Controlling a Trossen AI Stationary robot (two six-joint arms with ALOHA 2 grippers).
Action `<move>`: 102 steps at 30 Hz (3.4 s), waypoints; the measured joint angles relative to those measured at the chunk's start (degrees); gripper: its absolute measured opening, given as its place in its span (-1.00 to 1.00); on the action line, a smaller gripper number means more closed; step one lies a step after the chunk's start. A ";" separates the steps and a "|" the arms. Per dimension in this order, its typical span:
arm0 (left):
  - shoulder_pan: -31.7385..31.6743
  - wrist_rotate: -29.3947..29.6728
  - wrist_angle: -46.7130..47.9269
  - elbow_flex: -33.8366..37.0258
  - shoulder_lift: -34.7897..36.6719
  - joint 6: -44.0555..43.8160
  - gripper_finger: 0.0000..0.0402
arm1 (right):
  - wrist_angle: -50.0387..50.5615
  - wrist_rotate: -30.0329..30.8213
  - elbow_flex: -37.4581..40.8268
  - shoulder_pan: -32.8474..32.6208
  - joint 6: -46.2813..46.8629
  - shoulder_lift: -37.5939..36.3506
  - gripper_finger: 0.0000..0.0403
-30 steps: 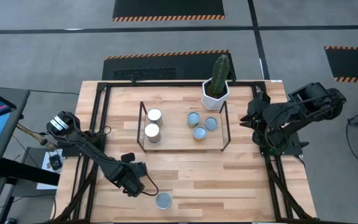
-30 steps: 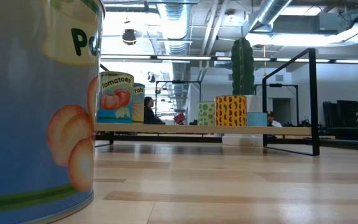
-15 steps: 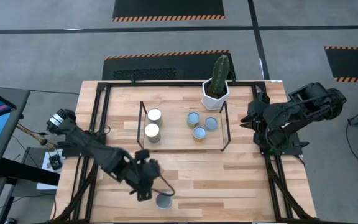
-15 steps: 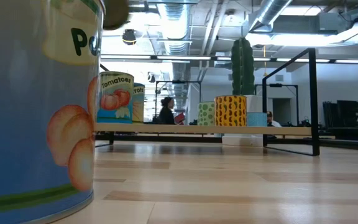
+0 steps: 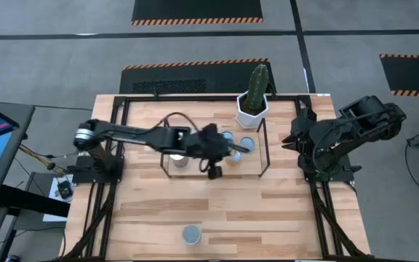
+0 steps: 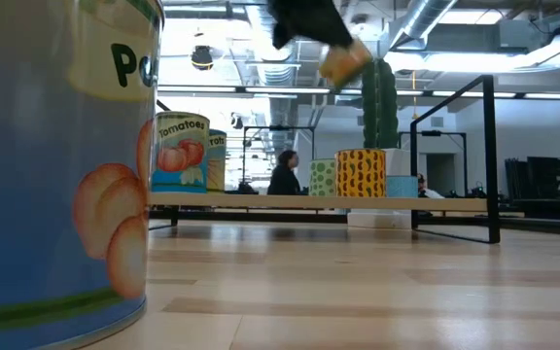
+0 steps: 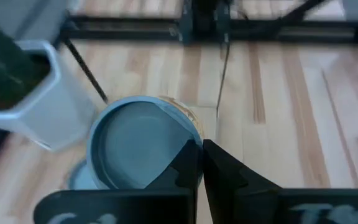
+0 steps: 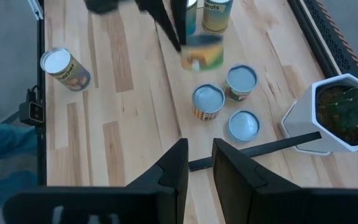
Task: Pick and place cans onto a shelf
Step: Put the small mushroom can on the shelf aligned with the other small canned salmon, then put the big canned peaches on the shelf
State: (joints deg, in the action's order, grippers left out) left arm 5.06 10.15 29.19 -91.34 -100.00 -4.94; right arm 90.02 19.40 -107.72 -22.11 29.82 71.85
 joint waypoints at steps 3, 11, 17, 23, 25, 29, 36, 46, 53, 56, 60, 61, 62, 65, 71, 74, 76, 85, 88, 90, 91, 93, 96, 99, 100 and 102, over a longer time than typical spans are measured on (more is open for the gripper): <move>-0.96 -2.51 1.05 -3.26 -5.54 1.43 -1.00 | -0.01 -0.02 0.00 0.00 0.11 0.00 -0.52; -1.48 -4.99 5.83 -21.34 -19.58 6.34 -1.00 | -0.01 -0.02 0.00 0.00 0.13 -0.02 -0.52; -1.42 -6.83 11.51 -31.66 -28.36 8.27 -1.00 | 0.00 -0.04 0.00 -0.02 0.13 0.00 -0.52; -1.42 -8.42 12.36 -36.24 -35.71 8.09 -1.00 | 0.02 -0.06 0.02 -0.02 -0.11 0.00 -0.52; -1.42 -8.05 11.93 -36.48 -36.54 8.01 -1.00 | -0.02 -0.52 0.02 0.00 -0.13 0.00 -0.52; -1.47 -5.28 13.67 -36.46 -37.16 7.97 -1.00 | 0.00 -1.95 0.02 -0.05 -0.17 0.00 -0.52; -2.76 -3.65 17.52 -36.46 -37.82 10.04 -1.00 | -0.02 -2.67 0.02 -2.24 -0.28 0.00 -0.52; -2.95 -3.90 17.49 -36.42 -38.08 10.13 -0.91 | -0.02 -2.67 0.02 -5.69 0.17 0.00 -0.52; -2.80 -4.12 17.19 -36.42 -38.06 10.30 -0.77 | 0.00 -2.66 0.02 -5.73 0.20 0.00 -0.52; -2.86 -5.03 17.83 -36.40 -37.66 9.95 -0.69 | -0.01 -2.64 0.02 -5.73 0.24 0.00 -0.52; -1.90 -6.21 20.30 -36.38 -33.32 9.61 -0.62 | 0.00 -2.95 0.02 -5.70 0.24 0.00 -0.52; -1.28 -6.06 21.85 -36.38 -31.15 8.98 -0.61 | -0.01 -2.97 0.02 -5.70 0.24 0.00 -0.52; -0.64 -6.01 23.44 -36.38 -28.91 8.30 -0.60 | 0.00 -2.97 0.02 -5.70 0.24 0.00 -0.52; 1.62 -5.81 30.39 -36.62 -22.13 6.02 -0.60 | -0.35 -2.88 0.02 -5.70 0.22 0.36 -0.52; 8.84 4.61 48.18 -36.46 -15.62 -1.95 -0.60 | -3.87 -0.30 1.33 -5.26 -4.06 6.16 -0.52; 12.92 11.30 58.44 -36.46 -14.05 -7.83 -0.60 | -9.29 -0.13 2.48 -4.54 -10.52 10.65 -0.52; 15.27 14.43 61.36 -36.01 -13.79 -12.15 -0.60 | -14.19 -0.16 2.75 -3.87 -14.82 13.69 -0.52; 29.61 23.34 57.67 -14.13 3.41 -38.38 -0.60 | -27.21 -7.54 2.91 -2.51 -23.11 24.59 -0.52; 35.38 24.94 57.16 -2.86 10.41 -51.94 -0.60 | -31.40 -7.95 2.91 -1.89 -22.99 27.54 -0.52; 38.24 25.74 53.87 4.30 13.33 -59.13 -0.60 | -34.96 -10.15 2.91 -0.70 -22.99 29.83 -0.52; 39.45 26.41 52.39 7.51 14.57 -61.74 -0.60 | -36.94 -12.14 2.89 0.00 -22.76 30.90 -0.52; 41.48 27.50 49.77 12.79 17.13 -65.82 -0.60 | -40.03 -16.15 2.91 1.48 -20.95 32.94 -0.52; 43.13 26.73 47.86 18.06 19.42 -69.84 -0.60 | -47.26 -23.82 2.89 3.63 -16.78 35.79 -0.52; 44.17 25.63 48.49 20.00 21.44 -68.47 -0.60 | -54.65 -30.06 2.69 5.09 -12.16 39.13 -0.52; 44.61 25.62 49.02 20.16 22.03 -67.15 -0.60 | -55.56 -30.43 2.77 5.34 -10.38 40.03 -0.51; 45.47 25.08 50.33 20.25 23.34 -63.66 -0.60 | -57.22 -31.37 2.77 5.34 -7.10 42.59 -0.50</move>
State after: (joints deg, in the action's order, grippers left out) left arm 50.53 35.22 79.53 -71.09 -76.67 -68.60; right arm 32.79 -11.97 -104.95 -16.76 22.72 114.45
